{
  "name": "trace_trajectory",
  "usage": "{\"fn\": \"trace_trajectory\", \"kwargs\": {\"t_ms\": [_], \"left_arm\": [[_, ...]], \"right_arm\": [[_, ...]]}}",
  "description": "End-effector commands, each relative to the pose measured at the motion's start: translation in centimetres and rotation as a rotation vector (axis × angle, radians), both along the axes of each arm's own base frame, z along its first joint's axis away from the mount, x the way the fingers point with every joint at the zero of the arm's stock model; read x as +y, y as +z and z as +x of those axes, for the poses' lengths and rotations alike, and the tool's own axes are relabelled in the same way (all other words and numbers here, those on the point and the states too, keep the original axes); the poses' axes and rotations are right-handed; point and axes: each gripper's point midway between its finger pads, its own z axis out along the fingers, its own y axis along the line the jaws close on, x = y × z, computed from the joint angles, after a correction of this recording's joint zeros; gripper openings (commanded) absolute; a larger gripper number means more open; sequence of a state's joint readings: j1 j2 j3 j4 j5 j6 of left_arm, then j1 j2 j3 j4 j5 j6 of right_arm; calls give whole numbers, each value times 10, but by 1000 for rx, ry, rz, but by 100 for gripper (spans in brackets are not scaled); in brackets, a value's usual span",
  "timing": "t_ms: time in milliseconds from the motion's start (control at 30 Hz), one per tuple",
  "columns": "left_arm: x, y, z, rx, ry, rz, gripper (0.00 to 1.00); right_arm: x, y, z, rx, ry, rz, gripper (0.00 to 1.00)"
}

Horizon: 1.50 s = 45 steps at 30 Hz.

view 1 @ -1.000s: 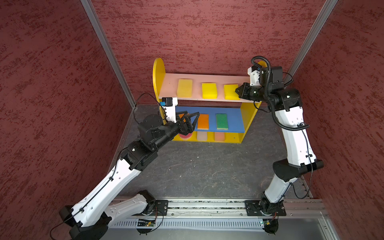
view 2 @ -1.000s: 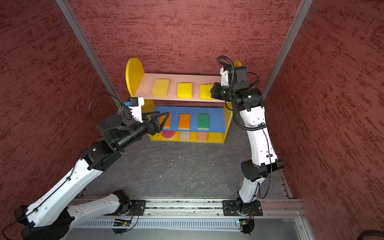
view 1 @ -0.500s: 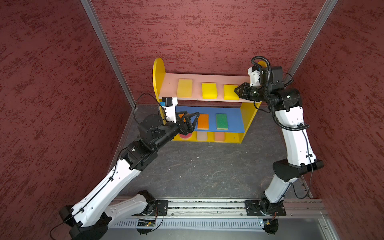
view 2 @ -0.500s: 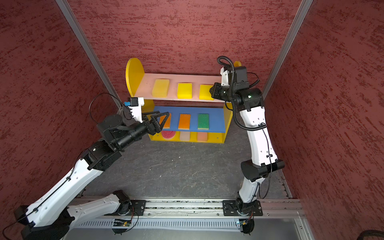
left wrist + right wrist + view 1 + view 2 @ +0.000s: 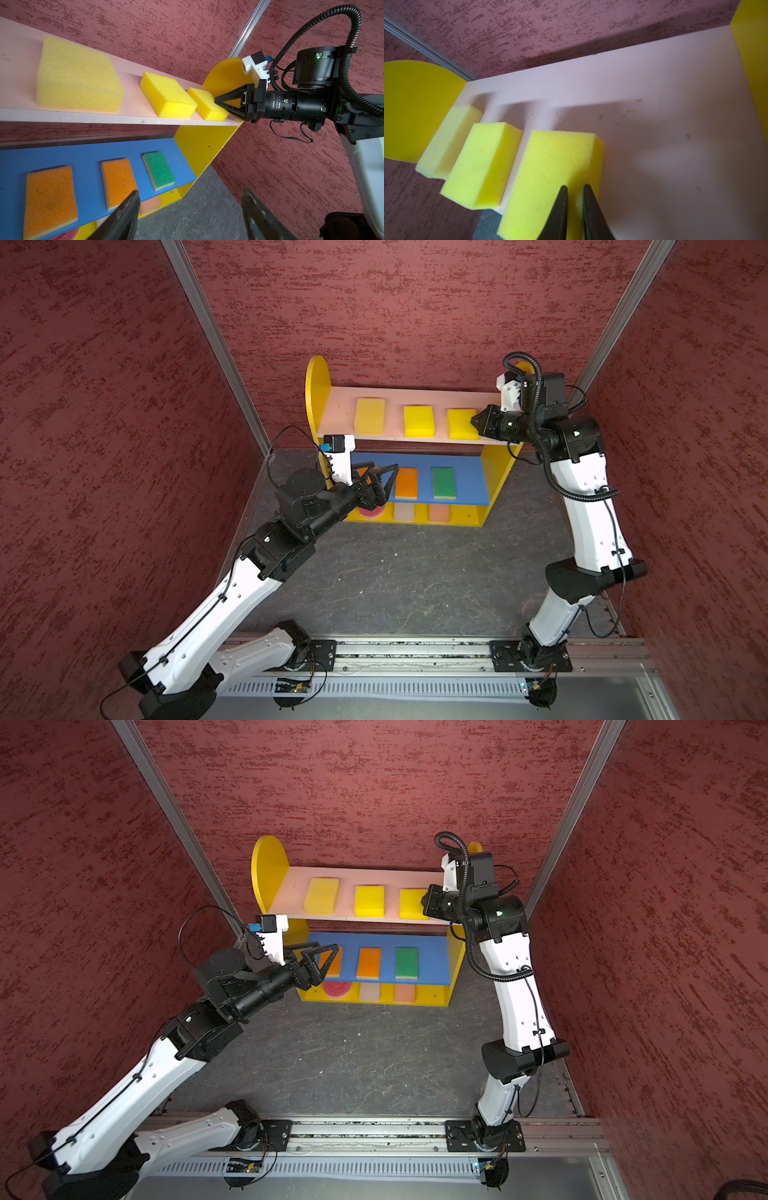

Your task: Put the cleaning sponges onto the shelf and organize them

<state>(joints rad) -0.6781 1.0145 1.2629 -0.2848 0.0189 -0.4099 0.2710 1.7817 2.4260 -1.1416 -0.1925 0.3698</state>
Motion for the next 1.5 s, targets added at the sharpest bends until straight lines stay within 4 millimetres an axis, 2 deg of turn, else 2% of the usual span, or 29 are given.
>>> {"fn": "trace_trajectory", "kwargs": {"t_ms": [0,367,533,833,1100,1300,1467], "left_arm": [[2,-4,1,3,7,12,76],[4,-4,1,2,10,12,76],[4,-5,2,4,12,13,76],[6,-3,0,-2,14,8,76],[13,5,-2,-22,29,6,76],[26,14,-6,-51,66,12,76],[48,28,-16,-101,129,22,77]], "right_arm": [[-7,11,4,-38,-35,0,16],[-7,10,5,-36,-37,5,16],[-5,11,3,-36,-29,13,27],[-8,14,2,-43,-43,16,30],[-14,26,-4,-76,-66,14,38],[-22,31,-10,-97,-100,6,40],[-27,37,-17,-119,-114,8,42]]}}
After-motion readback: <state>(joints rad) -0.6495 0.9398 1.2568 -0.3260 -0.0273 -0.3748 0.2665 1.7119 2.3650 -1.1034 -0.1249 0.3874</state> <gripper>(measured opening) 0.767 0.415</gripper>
